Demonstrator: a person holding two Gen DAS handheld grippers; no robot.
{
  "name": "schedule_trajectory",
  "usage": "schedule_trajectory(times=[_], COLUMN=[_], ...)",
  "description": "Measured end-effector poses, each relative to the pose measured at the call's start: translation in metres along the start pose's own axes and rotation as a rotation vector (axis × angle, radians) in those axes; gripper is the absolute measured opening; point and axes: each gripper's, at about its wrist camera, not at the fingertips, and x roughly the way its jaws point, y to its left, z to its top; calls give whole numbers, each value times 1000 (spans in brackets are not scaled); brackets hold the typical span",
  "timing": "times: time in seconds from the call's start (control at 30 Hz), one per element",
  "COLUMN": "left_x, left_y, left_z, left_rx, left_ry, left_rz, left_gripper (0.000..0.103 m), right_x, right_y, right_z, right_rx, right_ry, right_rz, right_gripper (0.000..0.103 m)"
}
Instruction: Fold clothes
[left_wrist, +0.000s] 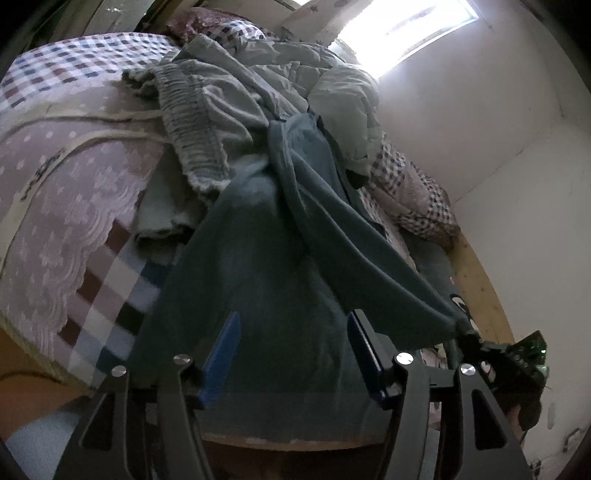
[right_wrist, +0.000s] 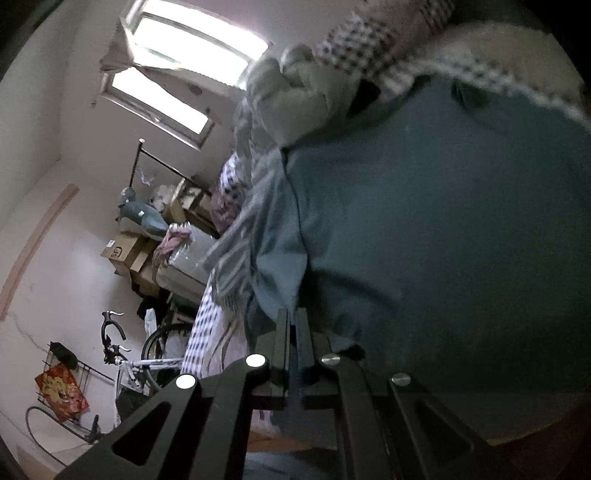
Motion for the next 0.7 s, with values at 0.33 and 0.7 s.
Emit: schedule_trajectory(times=[0.33,0.7], left_x=[41,136], left_y=[-24,-38], left_z=[63,132], left_rx=[24,22], left_ry=[-27,23], left_rz=[-61,-76], left_gripper=[67,68], right_x=[-39,-53], right_y=[-2,-57], right_z=[100,196], right_rx=[-86,-80], right_ry=[-163,-267], right_rz=[-85,-264], right_gripper=[0,0])
